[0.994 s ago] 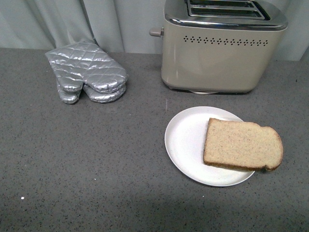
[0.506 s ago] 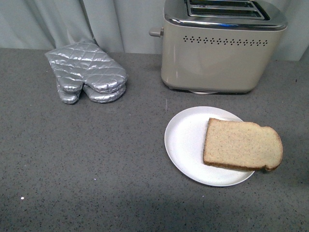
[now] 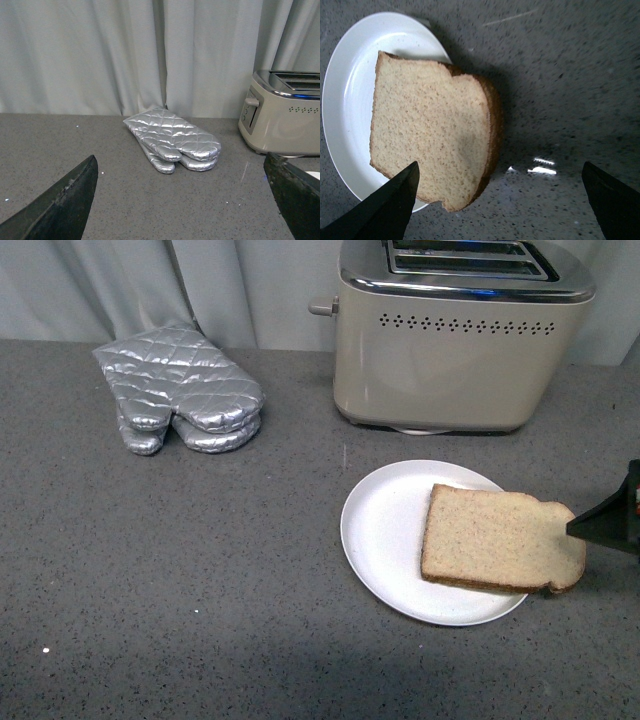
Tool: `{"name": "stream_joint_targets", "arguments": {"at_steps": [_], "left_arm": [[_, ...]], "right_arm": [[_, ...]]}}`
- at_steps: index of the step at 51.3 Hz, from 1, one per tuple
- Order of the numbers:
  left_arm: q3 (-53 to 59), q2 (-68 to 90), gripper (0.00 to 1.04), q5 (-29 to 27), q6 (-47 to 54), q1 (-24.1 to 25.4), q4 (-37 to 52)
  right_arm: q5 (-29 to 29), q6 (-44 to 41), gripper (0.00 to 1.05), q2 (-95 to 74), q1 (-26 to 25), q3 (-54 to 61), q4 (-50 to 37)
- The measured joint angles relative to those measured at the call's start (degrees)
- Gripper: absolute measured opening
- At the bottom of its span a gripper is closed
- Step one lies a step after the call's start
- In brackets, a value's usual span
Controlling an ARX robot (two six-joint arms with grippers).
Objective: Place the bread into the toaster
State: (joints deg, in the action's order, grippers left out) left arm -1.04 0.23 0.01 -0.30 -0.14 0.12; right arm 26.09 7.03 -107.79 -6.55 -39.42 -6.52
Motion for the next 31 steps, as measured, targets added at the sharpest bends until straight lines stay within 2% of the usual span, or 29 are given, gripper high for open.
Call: {"name": "stream_joint_targets", "arguments": {"at_steps": [7, 15, 23, 31], "left_arm": [[0.0, 0.0, 0.98, 0.0, 0.0, 0.0, 0.0], [0.0, 0.0, 0.98, 0.0, 0.0, 0.0, 0.0], [0.0, 0.0, 0.98, 0.0, 0.0, 0.0, 0.0], [0.0, 0.0, 0.98, 0.0, 0.0, 0.0, 0.0]], "right_arm": [[1.03, 4.87, 0.92, -3.48, 2.03, -2.05, -0.92], [0.28, 9.38, 0.59, -6.25, 3.72, -5.4, 0.74], [-2.4, 10.05, 0.27, -7.1, 4.5, -7.58, 4.26], [-2.51, 10.93, 0.04, -6.45, 4.37, -7.8, 6.16]]}}
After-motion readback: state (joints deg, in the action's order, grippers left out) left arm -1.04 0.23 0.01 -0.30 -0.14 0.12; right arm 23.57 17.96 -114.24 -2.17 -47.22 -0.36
